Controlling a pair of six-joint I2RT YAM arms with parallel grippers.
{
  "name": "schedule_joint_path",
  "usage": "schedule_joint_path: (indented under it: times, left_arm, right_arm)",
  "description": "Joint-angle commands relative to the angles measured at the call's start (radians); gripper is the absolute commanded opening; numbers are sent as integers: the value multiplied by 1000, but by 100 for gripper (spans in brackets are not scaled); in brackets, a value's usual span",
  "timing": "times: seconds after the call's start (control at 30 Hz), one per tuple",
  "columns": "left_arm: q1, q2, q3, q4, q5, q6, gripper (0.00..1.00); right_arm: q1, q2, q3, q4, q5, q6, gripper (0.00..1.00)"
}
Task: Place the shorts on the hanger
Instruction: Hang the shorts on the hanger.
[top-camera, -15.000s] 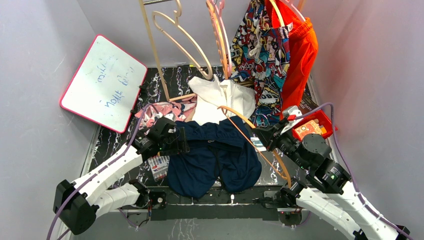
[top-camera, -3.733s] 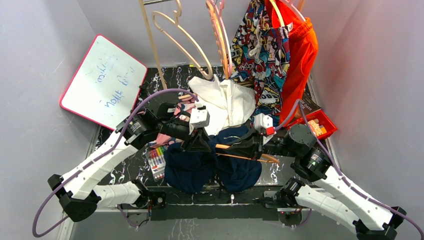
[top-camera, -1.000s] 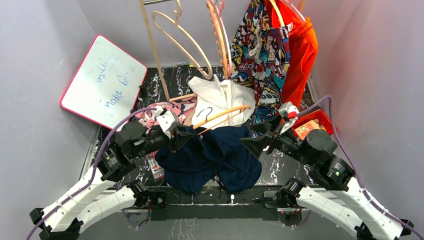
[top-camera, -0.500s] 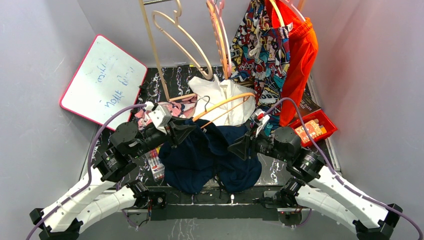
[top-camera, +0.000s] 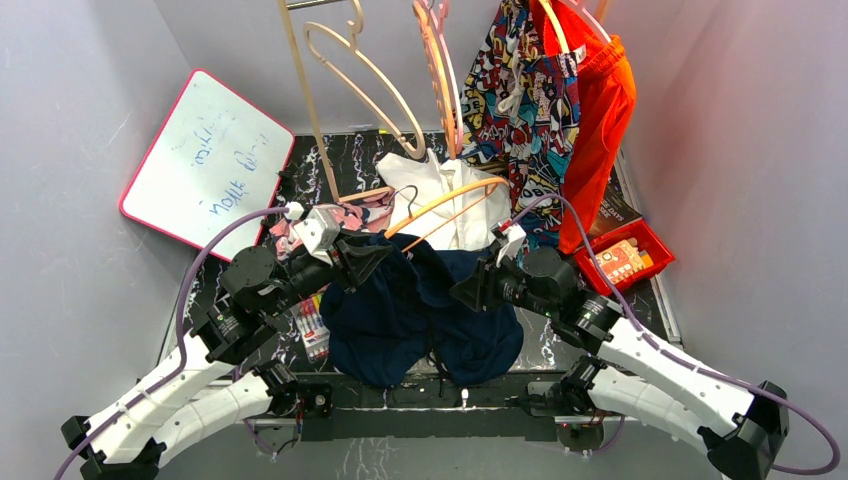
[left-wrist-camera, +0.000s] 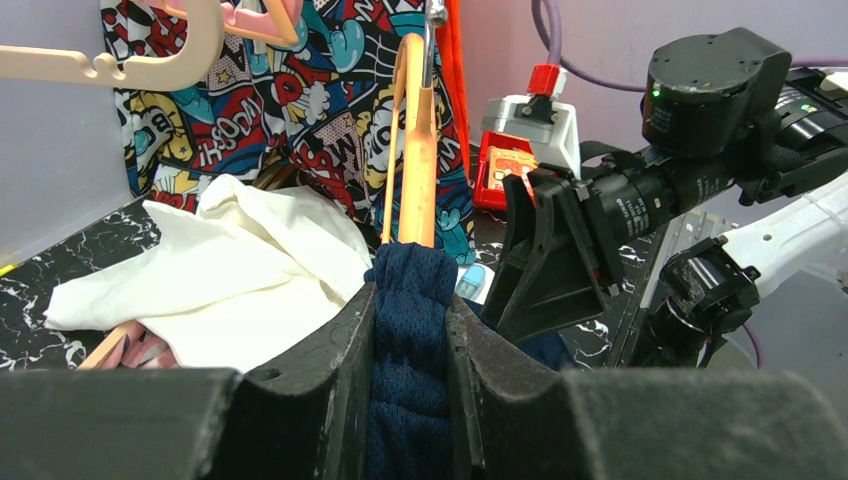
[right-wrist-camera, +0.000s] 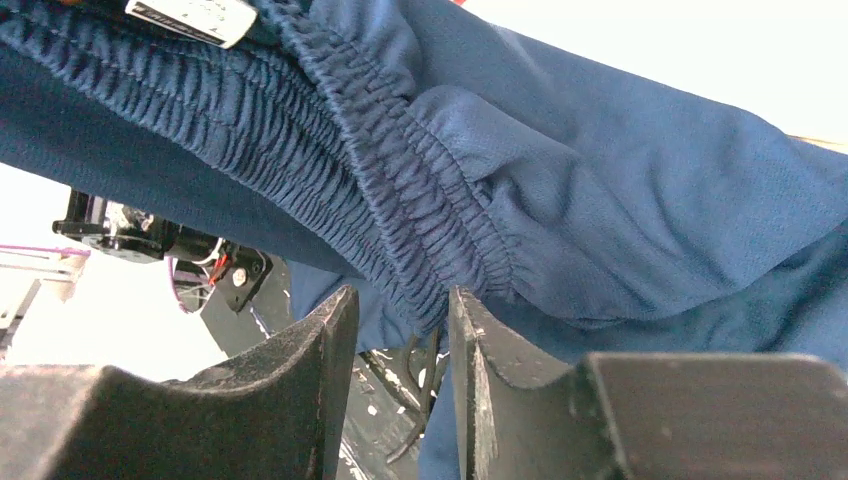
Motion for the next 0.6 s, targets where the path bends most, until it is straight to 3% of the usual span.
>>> schedule_joint_path:
  times: [0.0,0.3,0.47,0.57]
  left_arm:
    - [0,-15,16,125,-8,-1,0]
    - [1,-24,17,103,-14,2,0]
    - [0,-29,15,102,-36,4,0]
    - [1,-33,14,109,-59,2,0]
  right_arm:
    - [4,20,-7,102,33,46,45]
    - [12,45,6,58,68,38,39]
    - [25,56,10,35,107,34,49]
    - [33,65,10,19,137,37,50]
